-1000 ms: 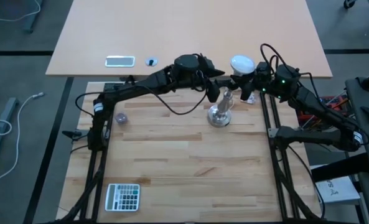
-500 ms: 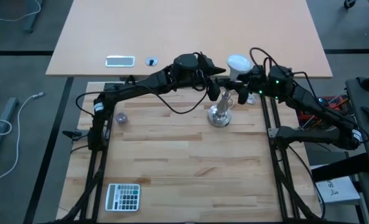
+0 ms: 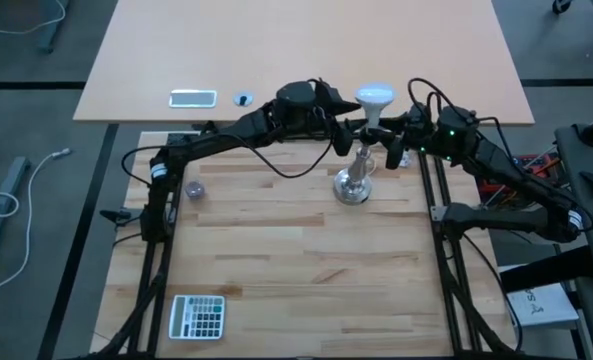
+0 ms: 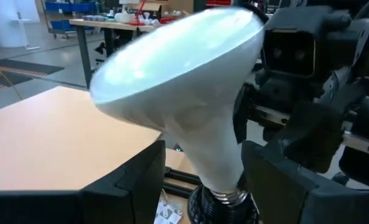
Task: Screw lightbulb
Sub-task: Insert the light bulb into the lamp
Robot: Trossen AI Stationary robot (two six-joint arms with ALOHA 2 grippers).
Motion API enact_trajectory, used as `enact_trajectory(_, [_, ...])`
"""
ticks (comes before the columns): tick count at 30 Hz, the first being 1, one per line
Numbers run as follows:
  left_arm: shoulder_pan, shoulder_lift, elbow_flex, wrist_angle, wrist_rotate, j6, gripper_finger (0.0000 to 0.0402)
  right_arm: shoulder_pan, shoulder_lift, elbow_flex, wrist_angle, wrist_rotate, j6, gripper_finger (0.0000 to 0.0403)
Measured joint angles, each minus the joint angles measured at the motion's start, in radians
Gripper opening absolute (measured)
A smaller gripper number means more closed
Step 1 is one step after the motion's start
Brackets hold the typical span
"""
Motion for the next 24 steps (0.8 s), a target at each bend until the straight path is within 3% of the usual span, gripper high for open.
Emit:
enact_trajectory(10, [0.009,0.044,0.000,0.102,0.130,-0.074,0.0204,0.001,0.003,0.002,-0.009,-0.004,-0.053,0.0100])
enact_trajectory(24, [0.017,0.047,0.000,0.112,0.150,-0.087,0.0201,0.010,0.003,0.002,-0.014,-0.007,-0.105,0.0025])
